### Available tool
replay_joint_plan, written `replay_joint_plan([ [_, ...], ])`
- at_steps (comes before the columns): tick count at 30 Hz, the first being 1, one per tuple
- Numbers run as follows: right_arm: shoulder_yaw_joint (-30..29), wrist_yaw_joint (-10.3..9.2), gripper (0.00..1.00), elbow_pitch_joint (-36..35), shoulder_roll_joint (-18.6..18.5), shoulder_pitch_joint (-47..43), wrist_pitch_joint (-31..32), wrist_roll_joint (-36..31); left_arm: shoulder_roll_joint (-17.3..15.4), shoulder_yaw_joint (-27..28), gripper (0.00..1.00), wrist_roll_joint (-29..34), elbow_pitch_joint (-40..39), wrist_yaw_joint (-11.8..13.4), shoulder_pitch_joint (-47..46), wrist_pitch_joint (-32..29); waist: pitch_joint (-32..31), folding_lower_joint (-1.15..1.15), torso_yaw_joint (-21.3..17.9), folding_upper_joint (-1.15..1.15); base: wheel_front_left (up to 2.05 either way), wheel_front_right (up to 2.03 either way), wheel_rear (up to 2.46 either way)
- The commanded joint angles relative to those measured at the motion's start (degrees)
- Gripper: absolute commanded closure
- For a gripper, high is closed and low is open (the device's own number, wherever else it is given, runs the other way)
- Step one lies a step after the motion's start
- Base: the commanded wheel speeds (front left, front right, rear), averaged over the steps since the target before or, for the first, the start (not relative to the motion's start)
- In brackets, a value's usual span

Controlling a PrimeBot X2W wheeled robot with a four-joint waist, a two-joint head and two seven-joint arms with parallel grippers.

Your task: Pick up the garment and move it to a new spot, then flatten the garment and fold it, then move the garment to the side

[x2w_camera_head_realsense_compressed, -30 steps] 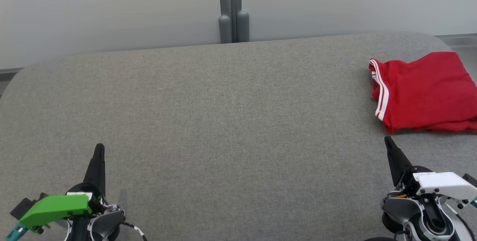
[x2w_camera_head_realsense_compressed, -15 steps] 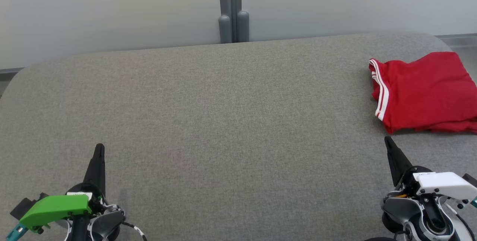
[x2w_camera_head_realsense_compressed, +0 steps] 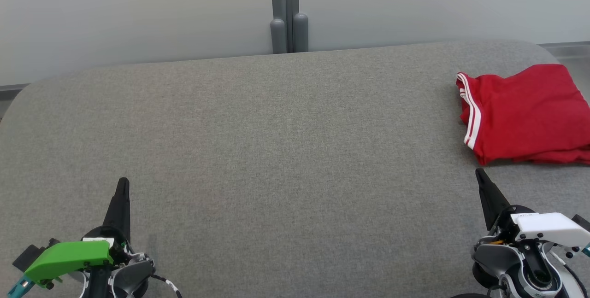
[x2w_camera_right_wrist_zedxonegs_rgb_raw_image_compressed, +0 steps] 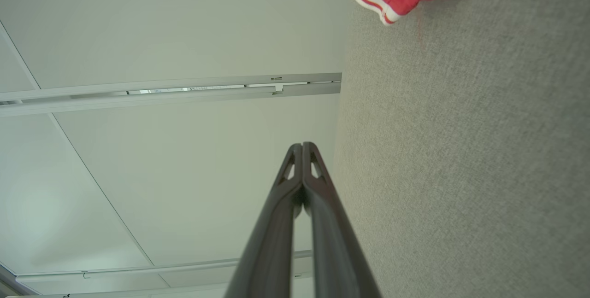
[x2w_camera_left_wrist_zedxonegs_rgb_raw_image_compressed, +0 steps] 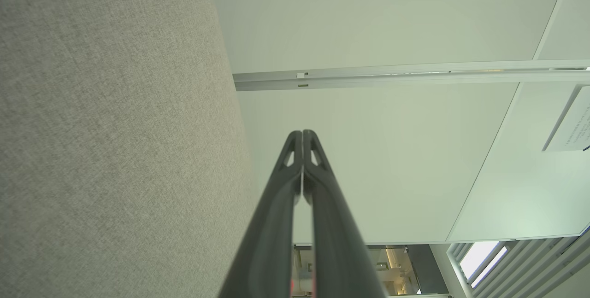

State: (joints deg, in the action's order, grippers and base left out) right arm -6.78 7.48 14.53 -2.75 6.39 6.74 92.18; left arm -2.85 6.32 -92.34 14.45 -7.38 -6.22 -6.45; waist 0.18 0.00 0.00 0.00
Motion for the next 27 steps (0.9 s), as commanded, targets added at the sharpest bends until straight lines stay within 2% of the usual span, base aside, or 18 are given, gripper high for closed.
replay_joint_plan([
  [1, 0.0, 0.02, 1.00, -0.2, -0.2, 0.5, 0.2, 0.3, 0.0, 0.2, 1.00, -0.1, -0.2, -0.2, -0.7, 0.0, 0.0, 0.00, 0.0, 0.00, 0.00, 0.00, 0.00],
  [27, 0.0, 0.02, 1.00, -0.2, -0.2, 0.5, 0.2, 0.3, 0.0, 0.2, 1.00, -0.1, -0.2, -0.2, -0.7, 0.0, 0.0, 0.00, 0.0, 0.00, 0.00, 0.00, 0.00],
])
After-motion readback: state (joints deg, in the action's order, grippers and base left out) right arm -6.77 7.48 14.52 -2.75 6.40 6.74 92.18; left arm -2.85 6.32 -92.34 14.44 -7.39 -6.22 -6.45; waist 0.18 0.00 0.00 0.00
